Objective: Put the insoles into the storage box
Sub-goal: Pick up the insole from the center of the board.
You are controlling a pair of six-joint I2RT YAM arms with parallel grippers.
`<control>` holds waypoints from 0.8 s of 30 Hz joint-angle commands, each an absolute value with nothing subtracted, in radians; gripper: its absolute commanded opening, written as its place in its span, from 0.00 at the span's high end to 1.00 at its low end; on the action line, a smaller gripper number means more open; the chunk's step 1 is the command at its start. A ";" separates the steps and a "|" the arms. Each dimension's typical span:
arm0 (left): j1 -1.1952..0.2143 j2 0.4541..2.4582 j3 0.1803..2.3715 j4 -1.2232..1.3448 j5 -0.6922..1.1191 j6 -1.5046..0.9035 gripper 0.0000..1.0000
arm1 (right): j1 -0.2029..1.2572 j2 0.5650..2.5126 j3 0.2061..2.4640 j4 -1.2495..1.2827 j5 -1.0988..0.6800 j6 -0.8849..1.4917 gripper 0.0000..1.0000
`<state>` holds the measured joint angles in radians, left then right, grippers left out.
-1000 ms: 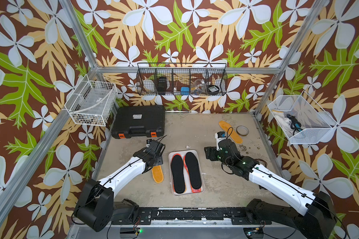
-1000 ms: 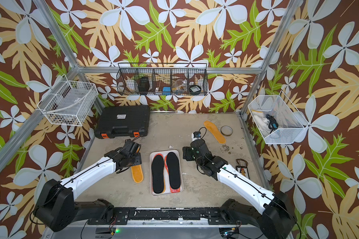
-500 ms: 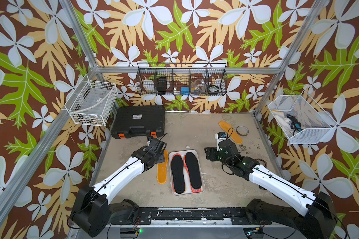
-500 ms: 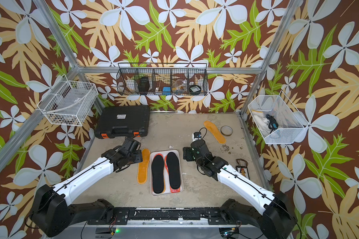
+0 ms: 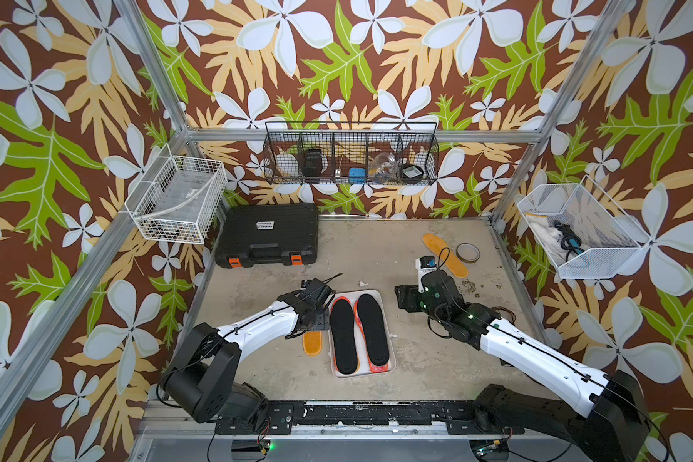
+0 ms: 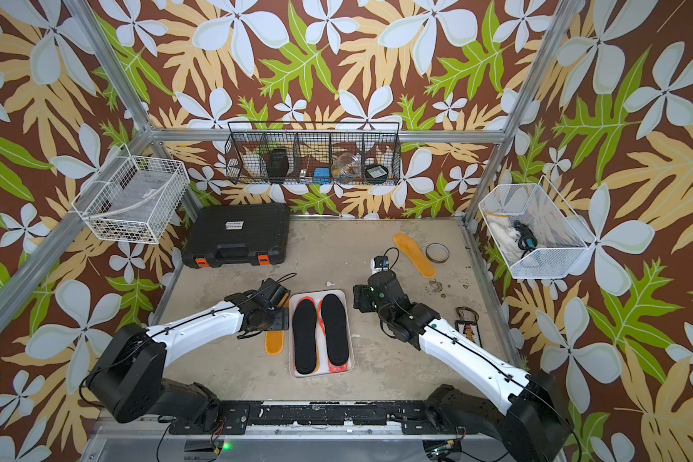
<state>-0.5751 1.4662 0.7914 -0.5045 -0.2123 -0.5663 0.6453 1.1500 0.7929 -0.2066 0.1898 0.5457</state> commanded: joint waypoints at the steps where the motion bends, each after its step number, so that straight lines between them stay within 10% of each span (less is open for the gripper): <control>1: -0.583 1.496 0.780 -0.451 -0.198 -0.551 0.13 | 0.645 1.141 0.790 -0.192 0.206 0.552 0.21; 10: -0.590 1.618 0.776 -0.392 -0.223 -0.542 0.11 | 0.645 1.134 0.784 -0.195 0.207 0.553 0.21; 24: -0.592 1.574 0.787 -0.458 -0.296 -0.564 0.36 | 0.644 1.121 0.786 -0.196 0.213 0.552 0.21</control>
<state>-0.5919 1.5860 0.7795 -0.3317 -0.2810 -0.5606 0.6449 1.1160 0.7856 -0.2104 0.2077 0.5461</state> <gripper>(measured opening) 0.639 0.794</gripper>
